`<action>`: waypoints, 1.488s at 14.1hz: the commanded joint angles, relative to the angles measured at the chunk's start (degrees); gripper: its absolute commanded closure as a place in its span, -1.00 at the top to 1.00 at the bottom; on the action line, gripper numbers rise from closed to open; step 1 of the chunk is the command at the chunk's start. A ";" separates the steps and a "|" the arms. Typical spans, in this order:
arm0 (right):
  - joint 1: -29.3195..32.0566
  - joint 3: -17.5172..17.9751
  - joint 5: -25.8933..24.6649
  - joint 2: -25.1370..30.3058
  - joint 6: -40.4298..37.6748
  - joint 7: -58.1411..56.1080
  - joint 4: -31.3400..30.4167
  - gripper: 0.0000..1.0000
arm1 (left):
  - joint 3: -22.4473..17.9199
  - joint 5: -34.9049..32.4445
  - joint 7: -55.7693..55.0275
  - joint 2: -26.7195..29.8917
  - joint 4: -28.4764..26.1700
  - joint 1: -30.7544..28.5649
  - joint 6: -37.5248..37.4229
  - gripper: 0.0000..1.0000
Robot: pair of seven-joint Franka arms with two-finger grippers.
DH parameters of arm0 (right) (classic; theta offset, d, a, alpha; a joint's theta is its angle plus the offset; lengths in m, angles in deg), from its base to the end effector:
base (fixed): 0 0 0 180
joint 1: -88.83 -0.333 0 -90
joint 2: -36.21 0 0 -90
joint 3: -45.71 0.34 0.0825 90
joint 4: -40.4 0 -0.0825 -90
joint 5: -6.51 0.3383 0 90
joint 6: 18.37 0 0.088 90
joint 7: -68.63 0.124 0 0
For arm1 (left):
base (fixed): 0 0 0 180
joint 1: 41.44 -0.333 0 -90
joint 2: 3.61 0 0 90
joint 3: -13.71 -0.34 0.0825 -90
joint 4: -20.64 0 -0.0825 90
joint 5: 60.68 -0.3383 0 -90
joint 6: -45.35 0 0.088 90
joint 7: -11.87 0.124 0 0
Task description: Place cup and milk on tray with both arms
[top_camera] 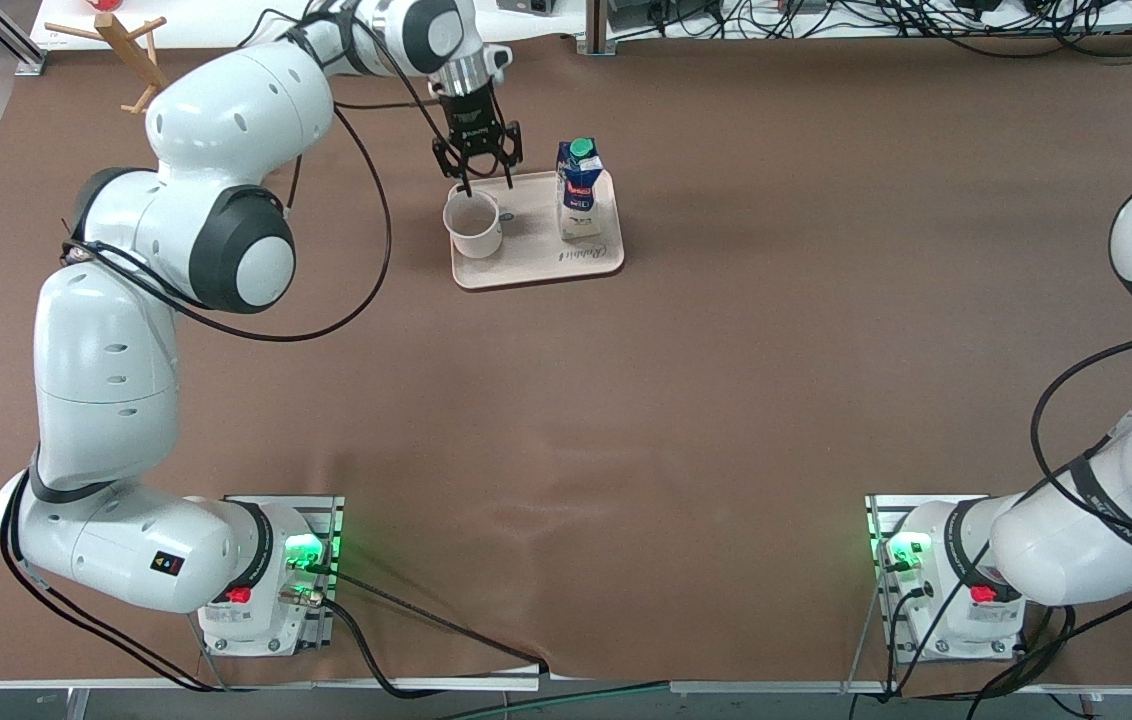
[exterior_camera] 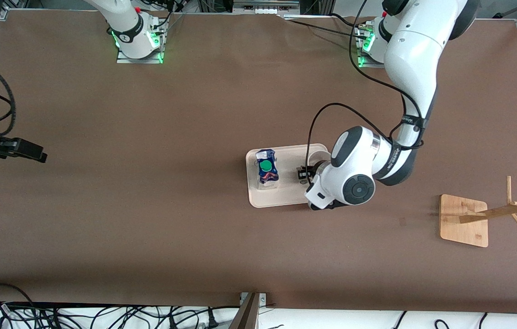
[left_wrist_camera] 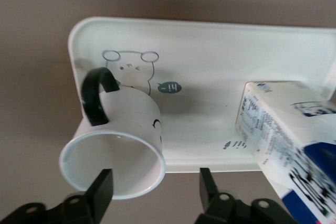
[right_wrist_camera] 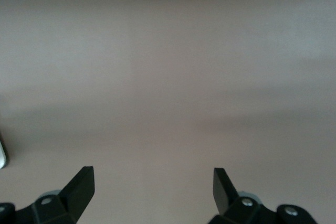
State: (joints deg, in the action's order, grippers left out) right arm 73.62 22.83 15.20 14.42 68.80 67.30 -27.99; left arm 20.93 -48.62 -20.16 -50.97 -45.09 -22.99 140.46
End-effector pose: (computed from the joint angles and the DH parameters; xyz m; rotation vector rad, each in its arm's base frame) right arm 0.6184 -0.0105 0.5840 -3.1304 0.1269 0.0390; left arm 0.6285 -0.3003 0.3082 2.9465 0.2790 -0.6217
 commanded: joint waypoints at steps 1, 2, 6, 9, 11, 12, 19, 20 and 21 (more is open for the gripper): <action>0.62 0.30 -0.70 0.70 -1.03 -2.10 0.18 1.00 | -3.25 0.68 -0.40 8.83 -3.16 -1.21 -1.33 1.00; 0.71 0.21 -0.70 0.79 -1.03 -2.19 0.27 1.00 | -3.35 0.50 -0.23 12.43 -5.70 -2.61 -0.98 1.00; 0.71 0.12 -0.61 0.79 -1.99 -2.10 0.53 1.00 | -3.26 -3.79 4.75 26.59 -13.35 -10.07 -4.05 1.00; 1.15 2.40 -1.39 3.60 -1.82 -1.75 -0.08 1.00 | -3.26 -7.64 17.15 38.36 -23.89 -14.65 -1.60 1.00; 6.21 11.49 -7.86 4.92 -1.38 -1.75 -0.60 1.00 | -3.35 -13.18 18.66 43.56 -27.17 -14.84 -1.42 1.00; 10.42 18.60 -12.86 5.71 -0.77 -1.75 -1.65 1.00 | -3.35 -15.21 19.28 45.41 -28.39 -14.84 -1.33 1.00; 16.18 24.21 -16.78 7.56 2.74 -1.57 -6.92 1.00 | -3.26 -14.71 19.02 46.57 -29.02 -16.51 -2.38 1.00; 16.18 24.21 -16.26 8.08 4.49 -1.05 -8.07 1.00 | -3.35 -13.75 19.11 46.57 -28.93 -17.03 -2.38 1.00; 16.18 24.12 -14.34 8.26 4.25 -1.22 -8.17 1.00 | -3.35 -13.21 19.28 46.57 -28.93 -17.47 -2.30 1.00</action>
State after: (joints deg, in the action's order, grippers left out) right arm 88.60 45.39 -0.58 20.11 71.42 66.01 -32.71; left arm 17.36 -62.73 -1.98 -5.10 -73.35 -39.25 137.44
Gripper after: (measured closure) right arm 0.000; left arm 0.000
